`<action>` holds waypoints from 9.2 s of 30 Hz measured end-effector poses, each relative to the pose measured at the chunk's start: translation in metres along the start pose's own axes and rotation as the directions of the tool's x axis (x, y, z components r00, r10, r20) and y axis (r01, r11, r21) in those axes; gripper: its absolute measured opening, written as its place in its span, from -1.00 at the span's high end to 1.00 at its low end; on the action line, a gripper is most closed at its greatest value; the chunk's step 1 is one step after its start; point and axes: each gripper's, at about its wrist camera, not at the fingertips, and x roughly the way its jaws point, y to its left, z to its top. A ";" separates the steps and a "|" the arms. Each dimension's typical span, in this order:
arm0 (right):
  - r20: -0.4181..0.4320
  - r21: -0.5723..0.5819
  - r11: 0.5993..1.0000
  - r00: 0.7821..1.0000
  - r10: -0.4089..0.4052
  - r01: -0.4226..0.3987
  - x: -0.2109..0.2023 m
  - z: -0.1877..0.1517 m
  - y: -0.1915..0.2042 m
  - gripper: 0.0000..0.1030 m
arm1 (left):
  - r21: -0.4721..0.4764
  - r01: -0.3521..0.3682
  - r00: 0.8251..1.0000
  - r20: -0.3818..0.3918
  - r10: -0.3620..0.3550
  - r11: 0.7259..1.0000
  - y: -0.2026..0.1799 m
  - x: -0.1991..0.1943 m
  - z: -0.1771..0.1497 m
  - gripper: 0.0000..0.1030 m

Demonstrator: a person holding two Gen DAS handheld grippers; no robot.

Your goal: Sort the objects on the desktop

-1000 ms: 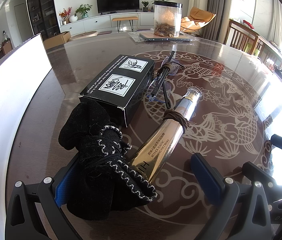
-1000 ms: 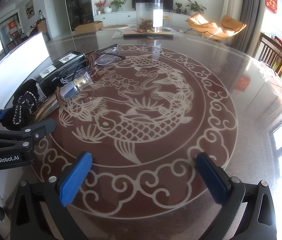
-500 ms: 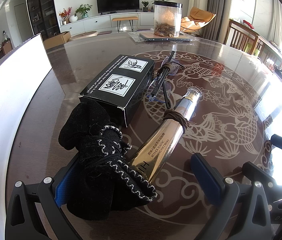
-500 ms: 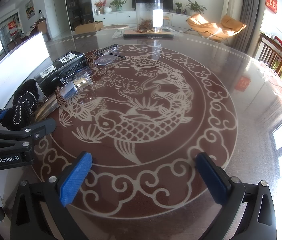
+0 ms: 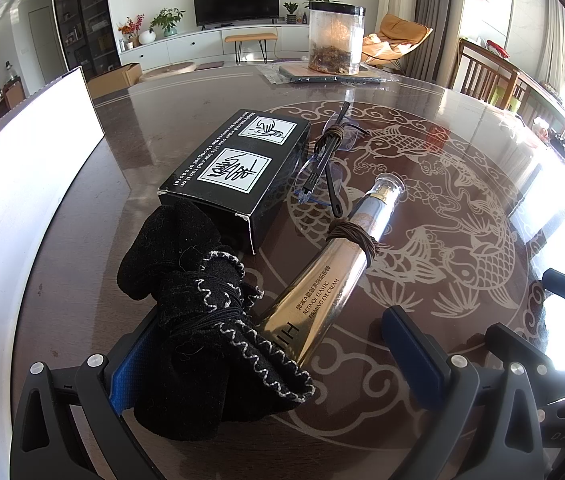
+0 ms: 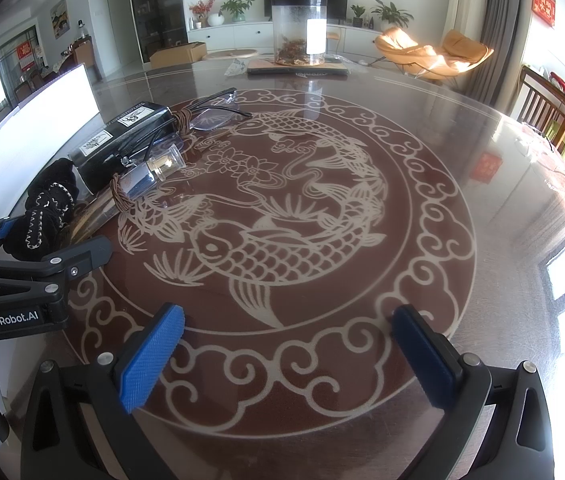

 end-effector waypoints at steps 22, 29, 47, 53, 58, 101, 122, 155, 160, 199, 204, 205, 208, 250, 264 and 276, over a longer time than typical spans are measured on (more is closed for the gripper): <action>0.000 0.000 1.000 1.000 0.000 0.000 0.000 0.000 0.000 -1.00 | 0.000 0.000 1.000 0.000 0.000 1.000 0.000 0.000 0.000 -1.00; 0.000 0.000 1.000 1.000 0.000 0.000 0.000 0.000 0.000 -1.00 | 0.000 0.000 1.000 0.000 0.000 1.000 0.000 0.000 0.000 -1.00; 0.000 0.000 1.000 1.000 0.000 0.000 0.000 0.000 0.000 -1.00 | 0.000 0.000 1.000 0.000 0.000 1.000 0.000 0.000 0.000 -1.00; 0.000 0.000 1.000 1.000 0.000 0.000 0.000 0.000 0.000 -1.00 | 0.000 0.000 1.000 0.000 0.000 1.000 0.000 0.000 0.000 -1.00; 0.000 0.000 1.000 1.000 0.000 0.000 0.000 0.000 0.000 -1.00 | 0.000 0.000 1.000 0.000 0.000 1.000 0.000 0.000 0.000 -1.00; 0.000 0.000 1.000 1.000 0.000 0.000 0.000 0.000 0.000 -1.00 | 0.000 0.000 1.000 0.000 0.000 1.000 0.000 0.001 0.000 -1.00; 0.000 0.000 1.000 1.000 0.000 0.000 0.000 0.000 0.000 -1.00 | 0.000 0.000 1.000 0.000 0.000 1.000 -0.001 0.002 0.001 -1.00; 0.001 0.000 1.000 1.000 0.000 0.000 0.000 0.000 0.000 -1.00 | 0.001 0.001 1.000 0.000 -0.001 1.000 0.000 0.002 0.001 -1.00; 0.001 0.000 1.000 1.000 0.000 0.000 0.000 0.000 0.000 -1.00 | 0.030 0.019 0.998 -0.061 -0.017 0.999 -0.001 0.001 0.002 -1.00; -0.073 0.086 0.989 0.989 0.129 -0.123 -0.001 0.020 0.005 -0.98 | -0.050 0.026 0.998 0.056 -0.024 0.998 0.078 -0.072 -0.080 0.31; -0.019 0.148 0.961 0.971 0.238 -0.233 -0.005 0.069 0.062 -0.95 | -0.038 0.005 0.998 0.058 -0.003 0.999 0.077 -0.071 -0.082 0.31; -0.040 0.131 0.968 0.975 0.220 -0.213 0.002 0.076 0.078 -0.88 | -0.038 0.006 0.998 0.058 -0.004 0.999 0.078 -0.071 -0.083 0.31; -0.130 0.067 0.992 0.985 0.111 -0.103 0.029 0.083 0.118 -0.39 | -0.051 0.022 0.998 0.060 -0.019 0.998 0.080 -0.070 -0.083 0.31; -0.193 -0.466 0.702 0.836 0.513 -0.538 -0.155 0.109 0.386 0.45 | -0.364 -0.041 0.994 0.075 0.074 0.930 0.301 -0.207 -0.095 0.29; 0.004 -0.462 0.748 0.842 0.540 -0.477 -0.128 0.134 0.389 -0.75 | -0.404 -0.136 0.988 0.017 0.157 0.905 0.320 -0.184 -0.101 -0.58; 0.096 -0.294 0.947 0.982 0.164 -0.129 -0.044 0.014 0.109 -0.96 | -0.178 -0.004 0.985 0.169 0.034 0.984 0.193 -0.218 -0.072 -0.60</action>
